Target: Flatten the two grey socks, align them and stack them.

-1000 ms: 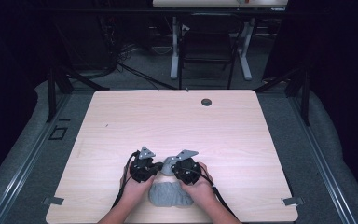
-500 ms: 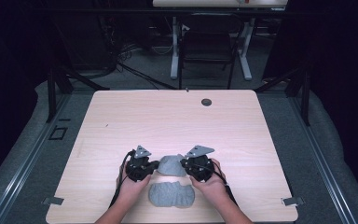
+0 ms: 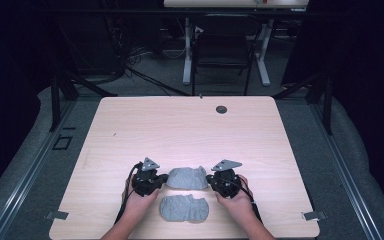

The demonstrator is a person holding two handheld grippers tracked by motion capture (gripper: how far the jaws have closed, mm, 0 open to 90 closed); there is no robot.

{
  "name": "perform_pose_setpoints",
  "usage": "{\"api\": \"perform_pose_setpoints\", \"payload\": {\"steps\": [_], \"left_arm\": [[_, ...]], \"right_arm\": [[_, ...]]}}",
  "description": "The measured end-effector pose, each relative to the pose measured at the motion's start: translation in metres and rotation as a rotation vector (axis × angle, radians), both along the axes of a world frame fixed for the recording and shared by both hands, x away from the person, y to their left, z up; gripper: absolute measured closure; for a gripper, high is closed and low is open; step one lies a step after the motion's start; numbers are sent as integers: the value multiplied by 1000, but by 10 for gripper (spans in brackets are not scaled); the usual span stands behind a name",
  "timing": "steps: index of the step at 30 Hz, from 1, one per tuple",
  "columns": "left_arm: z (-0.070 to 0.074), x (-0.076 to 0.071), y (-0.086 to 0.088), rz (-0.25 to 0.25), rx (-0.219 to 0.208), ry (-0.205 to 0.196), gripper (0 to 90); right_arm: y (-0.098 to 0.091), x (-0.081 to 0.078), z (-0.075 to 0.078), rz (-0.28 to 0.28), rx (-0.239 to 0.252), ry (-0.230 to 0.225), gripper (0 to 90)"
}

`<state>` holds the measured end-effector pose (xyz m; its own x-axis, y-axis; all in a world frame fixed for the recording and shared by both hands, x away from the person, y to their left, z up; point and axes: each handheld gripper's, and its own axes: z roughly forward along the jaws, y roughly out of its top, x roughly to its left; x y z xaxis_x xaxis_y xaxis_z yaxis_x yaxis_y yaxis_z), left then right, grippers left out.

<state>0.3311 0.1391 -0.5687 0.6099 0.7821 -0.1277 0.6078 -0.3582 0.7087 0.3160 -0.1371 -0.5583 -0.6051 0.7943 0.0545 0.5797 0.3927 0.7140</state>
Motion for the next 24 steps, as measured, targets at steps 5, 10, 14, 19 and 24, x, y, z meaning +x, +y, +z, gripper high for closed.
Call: {"api": "perform_pose_setpoints", "payload": {"steps": [5,10,14,19,24], "left_arm": [[2,0,5,13,-14,-3,859],[14,-1,7,9,-57,-34,810],[23,-2,0,-24,-67,-63,779],[16,1,-12,-49,-36,-51,736],[1,6,-14,-55,-10,-12,697]], "right_arm": [[-9,-2,0,-9,17,17,826],[-10,-2,14,-2,51,-12,823],[3,-1,25,42,77,-46,809],[26,5,22,85,45,-59,794],[35,17,6,71,-22,-33,747]]}}
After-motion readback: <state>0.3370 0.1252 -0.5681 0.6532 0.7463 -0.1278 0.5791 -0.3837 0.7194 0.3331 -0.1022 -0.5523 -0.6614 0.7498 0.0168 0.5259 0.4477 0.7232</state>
